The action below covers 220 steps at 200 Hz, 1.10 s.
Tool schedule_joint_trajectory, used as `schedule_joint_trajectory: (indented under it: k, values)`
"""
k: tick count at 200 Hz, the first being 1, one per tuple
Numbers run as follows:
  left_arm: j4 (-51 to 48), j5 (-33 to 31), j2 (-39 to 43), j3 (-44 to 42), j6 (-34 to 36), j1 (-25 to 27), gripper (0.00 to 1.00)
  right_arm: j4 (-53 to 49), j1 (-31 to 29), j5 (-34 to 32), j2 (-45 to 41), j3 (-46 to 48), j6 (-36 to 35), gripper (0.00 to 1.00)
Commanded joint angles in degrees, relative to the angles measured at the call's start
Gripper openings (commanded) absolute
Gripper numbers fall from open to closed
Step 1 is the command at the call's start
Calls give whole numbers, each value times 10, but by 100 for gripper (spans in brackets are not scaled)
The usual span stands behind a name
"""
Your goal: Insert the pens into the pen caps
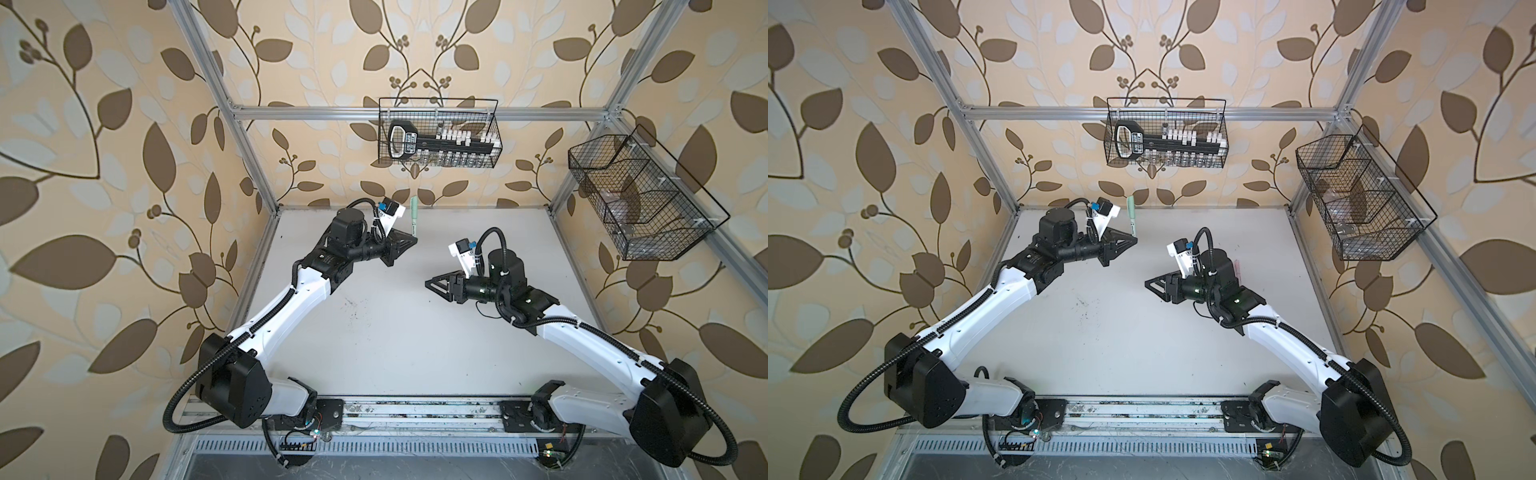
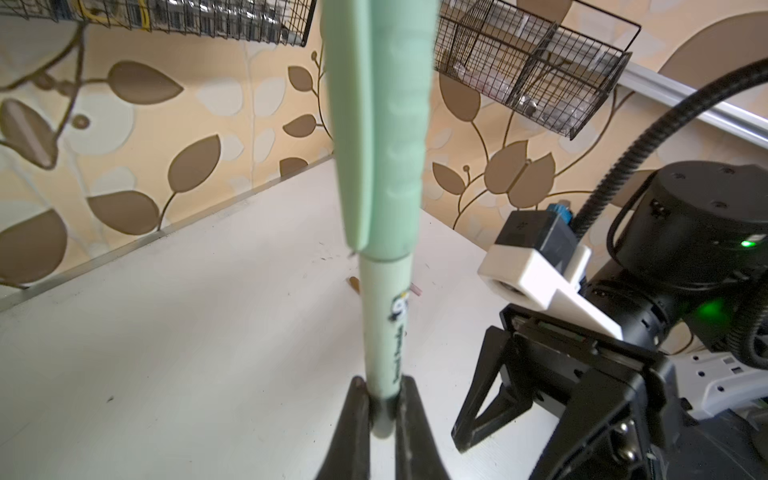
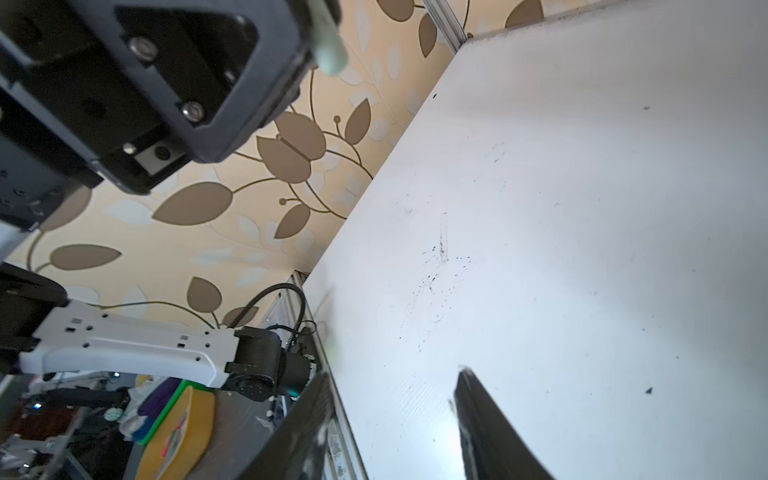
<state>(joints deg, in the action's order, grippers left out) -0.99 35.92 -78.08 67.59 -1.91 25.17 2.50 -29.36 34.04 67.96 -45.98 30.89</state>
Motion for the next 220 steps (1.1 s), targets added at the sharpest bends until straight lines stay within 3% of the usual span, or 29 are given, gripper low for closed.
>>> schedule_joint_trajectory:
  k: [1,39,127,220]
  values:
    - [35,4,11,-23,-18,4,0,-15,12,27,-26,-20,-16,58]
    - [20,51,7,-40,-35,7,0,-11,43,39,-24,-63,-39,59]
    - [-20,70,29,-100,-49,52,0,-10,62,76,93,-207,-86,60]
    - [-35,76,23,-91,-38,55,0,-39,45,89,145,-246,-102,50]
